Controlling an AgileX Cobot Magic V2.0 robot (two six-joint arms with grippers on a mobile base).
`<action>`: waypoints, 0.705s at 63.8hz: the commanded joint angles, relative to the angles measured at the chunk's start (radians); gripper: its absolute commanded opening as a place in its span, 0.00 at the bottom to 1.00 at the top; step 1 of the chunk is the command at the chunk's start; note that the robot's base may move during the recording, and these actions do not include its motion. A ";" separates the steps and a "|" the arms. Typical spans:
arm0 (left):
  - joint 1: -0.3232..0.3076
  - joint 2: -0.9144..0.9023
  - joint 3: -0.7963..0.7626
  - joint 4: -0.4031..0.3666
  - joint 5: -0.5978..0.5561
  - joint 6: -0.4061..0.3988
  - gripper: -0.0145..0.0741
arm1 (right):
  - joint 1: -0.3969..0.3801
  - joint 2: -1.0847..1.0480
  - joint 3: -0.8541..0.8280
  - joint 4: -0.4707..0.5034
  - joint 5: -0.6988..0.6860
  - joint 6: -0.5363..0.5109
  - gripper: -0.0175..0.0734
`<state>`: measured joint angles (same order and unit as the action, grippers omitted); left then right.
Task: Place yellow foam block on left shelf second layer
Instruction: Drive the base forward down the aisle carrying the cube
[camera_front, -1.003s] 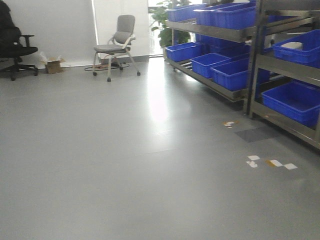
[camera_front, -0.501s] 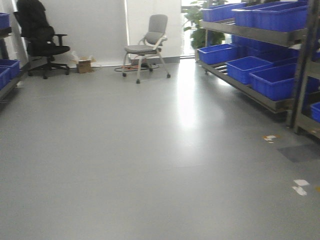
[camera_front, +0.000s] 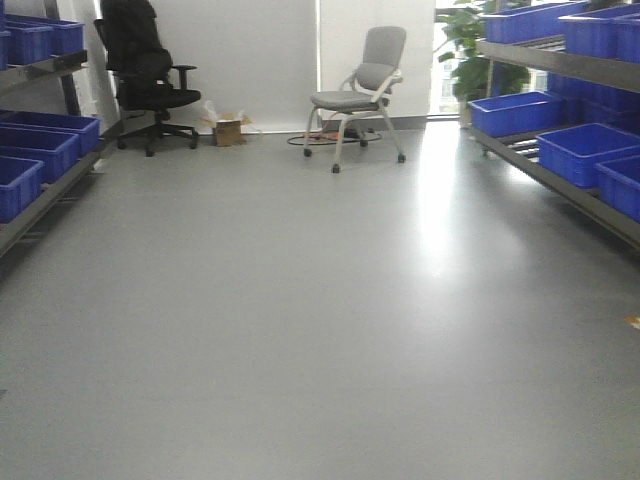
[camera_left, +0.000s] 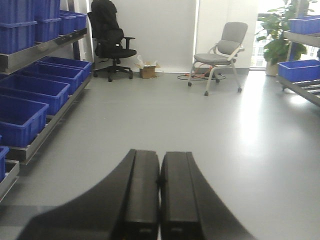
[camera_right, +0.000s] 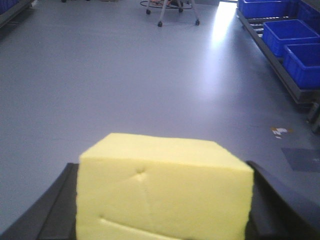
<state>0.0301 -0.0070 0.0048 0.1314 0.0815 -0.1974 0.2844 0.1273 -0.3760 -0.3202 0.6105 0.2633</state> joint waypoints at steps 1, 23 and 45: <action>0.001 0.008 0.026 -0.002 -0.088 -0.004 0.32 | 0.000 0.021 -0.027 -0.027 -0.083 -0.008 0.47; 0.001 0.008 0.026 -0.002 -0.088 -0.004 0.32 | 0.000 0.021 -0.027 -0.027 -0.083 -0.008 0.47; 0.001 0.008 0.026 -0.002 -0.088 -0.004 0.32 | 0.000 0.021 -0.027 -0.027 -0.083 -0.008 0.47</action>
<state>0.0301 -0.0070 0.0048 0.1314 0.0815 -0.1974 0.2844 0.1273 -0.3760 -0.3202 0.6105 0.2633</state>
